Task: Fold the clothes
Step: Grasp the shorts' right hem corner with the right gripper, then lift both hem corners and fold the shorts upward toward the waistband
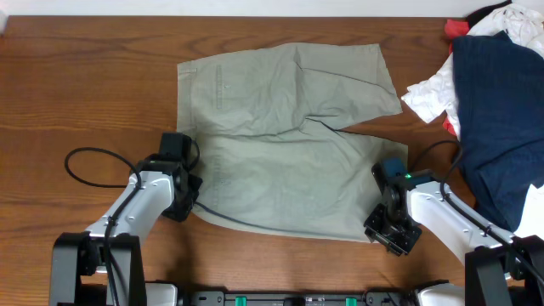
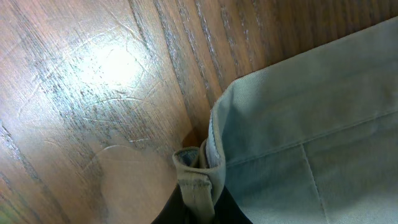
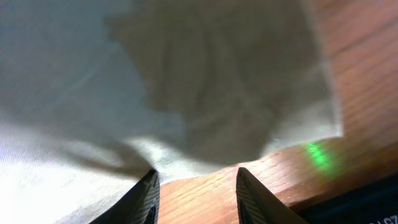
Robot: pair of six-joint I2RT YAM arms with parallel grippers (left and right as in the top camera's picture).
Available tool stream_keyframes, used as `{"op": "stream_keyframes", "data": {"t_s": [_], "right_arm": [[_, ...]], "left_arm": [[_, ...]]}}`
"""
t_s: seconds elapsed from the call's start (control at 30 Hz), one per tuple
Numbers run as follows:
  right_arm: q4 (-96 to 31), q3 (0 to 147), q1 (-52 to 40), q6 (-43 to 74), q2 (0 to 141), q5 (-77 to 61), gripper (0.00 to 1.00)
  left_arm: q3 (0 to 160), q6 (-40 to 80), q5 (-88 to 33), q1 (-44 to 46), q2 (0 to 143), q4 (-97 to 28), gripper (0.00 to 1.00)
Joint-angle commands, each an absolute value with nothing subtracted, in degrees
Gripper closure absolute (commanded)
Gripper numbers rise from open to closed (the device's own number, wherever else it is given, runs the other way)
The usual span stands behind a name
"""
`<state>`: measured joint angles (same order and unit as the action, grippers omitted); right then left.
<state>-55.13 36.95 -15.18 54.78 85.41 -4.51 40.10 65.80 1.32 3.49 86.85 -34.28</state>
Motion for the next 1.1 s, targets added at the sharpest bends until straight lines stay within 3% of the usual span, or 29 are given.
{"op": "stream_keyframes", "data": {"t_s": [0.0, 0.2, 0.57, 0.67, 0.8, 0.83, 1.07], "right_arm": [[-54.61, 36.27, -12.97, 60.84, 85.82, 8.78, 0.62], [-54.37, 36.27, -8.51, 60.82, 85.82, 15.14, 0.56], [-48.16, 36.25, -1.83, 56.05, 85.82, 11.97, 0.6], [-47.31, 36.25, -1.93, 53.36, 85.82, 9.34, 0.68], [-46.02, 36.25, -1.93, 49.6, 85.82, 6.57, 0.89], [-45.76, 36.25, -1.93, 49.08, 85.82, 6.57, 0.99], [-43.92, 37.95, -0.99, 43.59, 85.82, 6.46, 0.99]], "left_arm": [[38.57, 65.65, 2.63, 3.31, 88.73, -35.53, 0.93], [38.57, 65.65, 2.63, 3.31, 88.73, -35.66, 0.93], [38.57, 65.65, 2.63, 3.31, 88.73, -35.68, 0.93], [38.57, 65.65, 2.63, 3.31, 88.73, -35.68, 0.93], [38.57, 65.65, 2.63, 3.31, 88.73, -35.7, 0.93], [38.57, 65.65, 2.63, 3.31, 88.73, -35.73, 0.93], [38.76, 58.54, 2.66, 3.14, 88.16, -35.97, 0.94]]}}
